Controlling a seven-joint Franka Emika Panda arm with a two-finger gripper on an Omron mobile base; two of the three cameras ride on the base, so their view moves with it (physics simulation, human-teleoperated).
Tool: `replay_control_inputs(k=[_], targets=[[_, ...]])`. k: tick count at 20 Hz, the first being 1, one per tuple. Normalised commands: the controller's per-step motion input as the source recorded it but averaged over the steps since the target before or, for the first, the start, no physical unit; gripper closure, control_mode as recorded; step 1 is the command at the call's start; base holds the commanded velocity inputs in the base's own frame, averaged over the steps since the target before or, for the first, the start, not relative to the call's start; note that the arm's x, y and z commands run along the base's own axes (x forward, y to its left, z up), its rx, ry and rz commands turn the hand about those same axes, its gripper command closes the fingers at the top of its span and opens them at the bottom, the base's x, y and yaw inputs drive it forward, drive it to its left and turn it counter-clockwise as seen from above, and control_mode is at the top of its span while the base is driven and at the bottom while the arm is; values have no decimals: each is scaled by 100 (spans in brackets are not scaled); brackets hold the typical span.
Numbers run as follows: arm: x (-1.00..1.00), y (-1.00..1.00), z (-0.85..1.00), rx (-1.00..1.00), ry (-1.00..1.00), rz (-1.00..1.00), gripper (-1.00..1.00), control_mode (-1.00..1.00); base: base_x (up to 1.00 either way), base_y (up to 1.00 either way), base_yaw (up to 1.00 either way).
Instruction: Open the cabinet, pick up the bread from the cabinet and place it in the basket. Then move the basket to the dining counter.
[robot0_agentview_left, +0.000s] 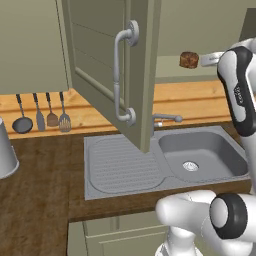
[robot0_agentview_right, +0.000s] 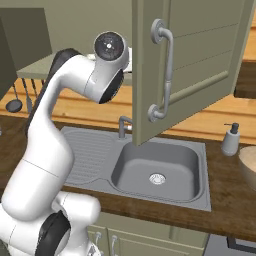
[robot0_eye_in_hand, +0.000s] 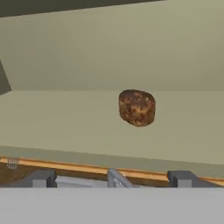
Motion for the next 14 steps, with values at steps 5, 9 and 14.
replay_control_inputs(k=[5, 9, 14], targets=[[15, -2, 0, 0, -7, 16, -100, -100, 0, 0, 0], [-5, 0, -12, 0, -24, 5, -100, -100, 0, 0, 0], [12, 0, -1, 0, -6, 0, -100, -100, 0, 0, 0]])
